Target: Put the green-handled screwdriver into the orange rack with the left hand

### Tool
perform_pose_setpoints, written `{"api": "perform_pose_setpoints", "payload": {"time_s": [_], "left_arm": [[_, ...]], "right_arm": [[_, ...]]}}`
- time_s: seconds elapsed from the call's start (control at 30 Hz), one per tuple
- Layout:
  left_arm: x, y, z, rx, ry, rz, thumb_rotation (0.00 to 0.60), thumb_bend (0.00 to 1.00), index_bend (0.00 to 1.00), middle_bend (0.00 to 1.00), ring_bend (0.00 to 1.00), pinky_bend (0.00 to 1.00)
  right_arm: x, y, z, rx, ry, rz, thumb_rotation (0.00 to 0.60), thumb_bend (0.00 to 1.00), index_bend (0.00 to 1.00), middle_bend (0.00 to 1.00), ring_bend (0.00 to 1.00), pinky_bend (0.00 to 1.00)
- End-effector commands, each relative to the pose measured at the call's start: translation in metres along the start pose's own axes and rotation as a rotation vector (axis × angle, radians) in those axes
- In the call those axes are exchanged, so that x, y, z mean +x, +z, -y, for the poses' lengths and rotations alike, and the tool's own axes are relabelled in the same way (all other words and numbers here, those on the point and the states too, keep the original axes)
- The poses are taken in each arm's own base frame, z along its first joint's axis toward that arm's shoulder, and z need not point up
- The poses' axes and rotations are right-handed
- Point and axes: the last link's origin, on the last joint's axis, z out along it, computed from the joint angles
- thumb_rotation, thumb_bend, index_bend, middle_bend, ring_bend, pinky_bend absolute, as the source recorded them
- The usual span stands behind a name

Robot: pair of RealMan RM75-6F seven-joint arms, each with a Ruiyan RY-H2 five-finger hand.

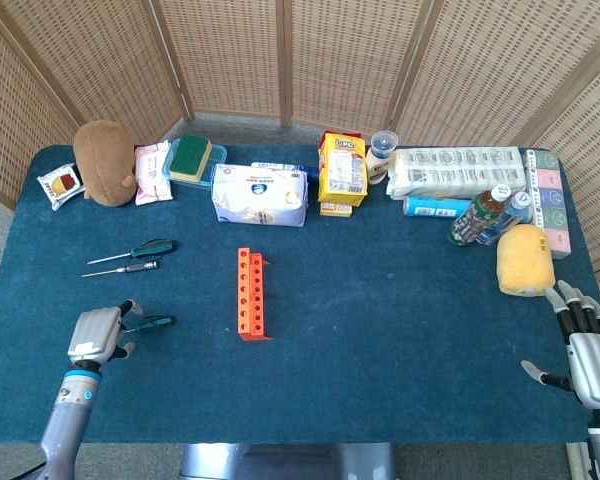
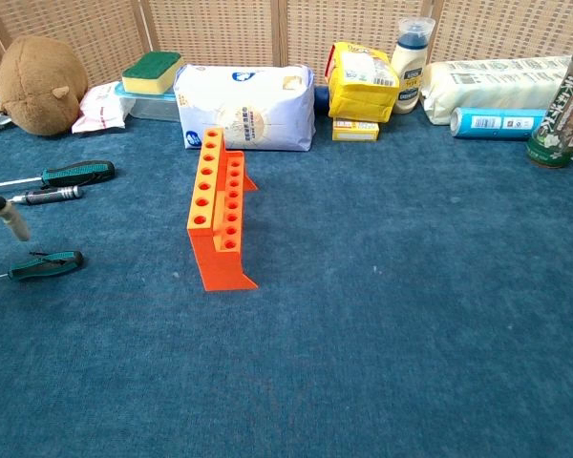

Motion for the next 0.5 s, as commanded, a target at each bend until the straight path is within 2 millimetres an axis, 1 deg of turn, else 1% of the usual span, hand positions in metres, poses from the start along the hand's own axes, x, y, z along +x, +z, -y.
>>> {"api": "perform_pose_setpoints", "payload": {"time_s": [0.03,0.27,0.5], "left_arm": [[-0.002,0.004,-0.01,0.002,-0.018,0.004,0.6,0.24,0.37,1.0,1.0,0.99],[-0.005,0.016,-0.023,0.019,-0.011,0.025,0.6,0.26,0.37,1.0,1.0,0.99],[-0.008,0.025,-0.027,0.034,-0.008,0.055,0.6,0.31,0.37,1.0,1.0,0.99]], "right_arm": [[0.001,0.0,-0.001,-0.002,0.005,0.005,0.562,0.0,0.0,0.0,0.0,0.0],[0.001,0.0,-0.002,-0.005,0.009,0.012,0.563,0.0,0.0,0.0,0.0,0.0],[0.002,0.0,-0.004,-0.014,0.013,0.012,0.563,0.0,0.0,0.0,0.0,0.0]]}}
